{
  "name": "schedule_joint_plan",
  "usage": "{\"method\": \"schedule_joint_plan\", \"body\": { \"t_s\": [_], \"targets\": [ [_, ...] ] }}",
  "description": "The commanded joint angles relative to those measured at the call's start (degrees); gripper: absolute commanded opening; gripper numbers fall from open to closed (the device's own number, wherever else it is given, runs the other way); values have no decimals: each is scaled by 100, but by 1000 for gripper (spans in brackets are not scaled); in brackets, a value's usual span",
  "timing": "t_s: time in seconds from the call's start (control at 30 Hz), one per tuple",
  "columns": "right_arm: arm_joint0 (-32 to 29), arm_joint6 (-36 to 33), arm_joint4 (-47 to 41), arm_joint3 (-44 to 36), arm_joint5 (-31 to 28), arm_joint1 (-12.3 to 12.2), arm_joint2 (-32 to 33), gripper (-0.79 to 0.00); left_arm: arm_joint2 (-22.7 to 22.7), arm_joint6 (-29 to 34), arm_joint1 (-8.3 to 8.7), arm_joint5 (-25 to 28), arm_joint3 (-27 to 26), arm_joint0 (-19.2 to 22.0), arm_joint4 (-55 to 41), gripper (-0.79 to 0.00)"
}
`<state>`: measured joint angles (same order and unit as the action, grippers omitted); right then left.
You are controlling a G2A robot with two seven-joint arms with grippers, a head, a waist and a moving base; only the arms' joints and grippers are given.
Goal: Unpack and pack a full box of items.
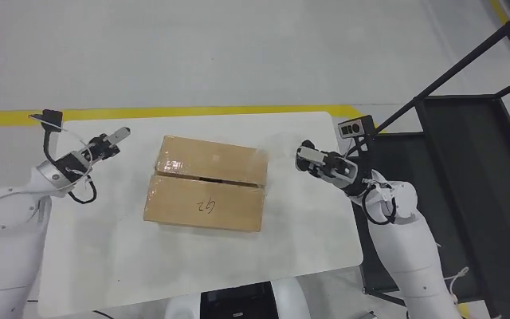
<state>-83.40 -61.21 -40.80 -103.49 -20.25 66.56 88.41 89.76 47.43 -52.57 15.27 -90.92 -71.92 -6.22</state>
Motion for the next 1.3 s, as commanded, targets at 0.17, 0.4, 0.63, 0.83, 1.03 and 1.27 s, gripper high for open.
{"method": "schedule_joint_plan", "body": {
  "t_s": [0.17, 0.4, 0.63, 0.83, 1.03, 1.27],
  "targets": [
    [-367, -273, -7, -120, -32, -69, 441, -785, -540, 388, -61, -135, -193, 151, -405, 0],
    [-679, -325, -105, -157, -78, -104, 715, -785, -1037, 301, -142, -199, 358, 422, -357, 0],
    [-822, -300, -138, -197, -141, -125, 876, -785, -1226, 515, -154, -289, 612, 596, -133, 0],
    [-882, -292, -98, -238, -174, -144, 982, -785, -989, 343, -133, -67, 466, 522, -292, 0],
    [-956, -271, -71, -280, -213, -153, 986, -785, -736, 559, -93, -83, 125, 328, -626, 0],
    [-1003, -191, -13, -260, -254, -160, 971, -785, -1207, 1189, -141, 133, 344, 413, -876, 0]
  ]
}}
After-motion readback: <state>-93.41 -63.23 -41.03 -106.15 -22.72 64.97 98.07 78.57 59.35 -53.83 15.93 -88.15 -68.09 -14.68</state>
